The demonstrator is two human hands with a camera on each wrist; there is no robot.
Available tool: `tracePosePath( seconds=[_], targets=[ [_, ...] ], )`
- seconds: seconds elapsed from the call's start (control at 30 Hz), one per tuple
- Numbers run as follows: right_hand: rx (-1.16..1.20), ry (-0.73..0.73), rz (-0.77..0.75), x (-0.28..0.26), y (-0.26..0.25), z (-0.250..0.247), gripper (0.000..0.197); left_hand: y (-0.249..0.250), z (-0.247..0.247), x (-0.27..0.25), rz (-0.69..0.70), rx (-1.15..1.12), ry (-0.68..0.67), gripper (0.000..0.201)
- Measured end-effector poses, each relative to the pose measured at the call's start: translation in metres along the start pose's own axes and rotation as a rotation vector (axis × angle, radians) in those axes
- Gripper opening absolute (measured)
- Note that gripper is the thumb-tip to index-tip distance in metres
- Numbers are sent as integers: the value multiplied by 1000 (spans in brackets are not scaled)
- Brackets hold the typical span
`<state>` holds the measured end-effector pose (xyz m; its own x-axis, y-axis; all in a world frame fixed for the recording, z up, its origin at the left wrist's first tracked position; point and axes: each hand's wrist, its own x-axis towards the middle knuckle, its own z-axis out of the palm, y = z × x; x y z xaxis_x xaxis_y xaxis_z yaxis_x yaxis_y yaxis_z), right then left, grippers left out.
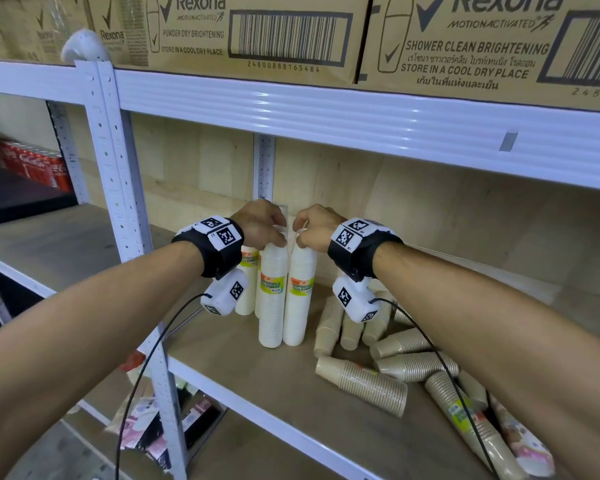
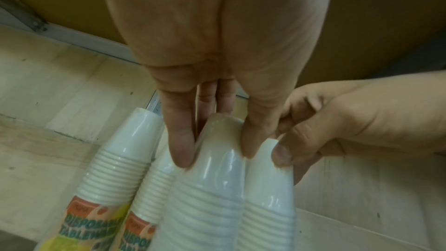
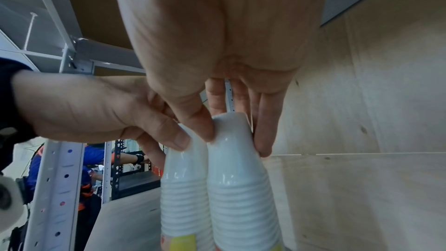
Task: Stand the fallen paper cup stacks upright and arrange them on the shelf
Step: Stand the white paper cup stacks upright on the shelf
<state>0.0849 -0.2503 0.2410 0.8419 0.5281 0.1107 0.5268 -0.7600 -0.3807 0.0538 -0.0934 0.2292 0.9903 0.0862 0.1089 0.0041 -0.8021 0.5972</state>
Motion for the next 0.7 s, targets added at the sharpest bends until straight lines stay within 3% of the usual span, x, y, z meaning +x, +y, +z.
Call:
tracePosePath(
  seconds=[0.33,0.7],
  targets=[
    [16,9,-67,14,-36,8,30,-21,-39,-2,-74,34,40,44],
    [54,51,-127,30,-52,29,34,-52,-43,2,-136,47,77,43]
  ],
)
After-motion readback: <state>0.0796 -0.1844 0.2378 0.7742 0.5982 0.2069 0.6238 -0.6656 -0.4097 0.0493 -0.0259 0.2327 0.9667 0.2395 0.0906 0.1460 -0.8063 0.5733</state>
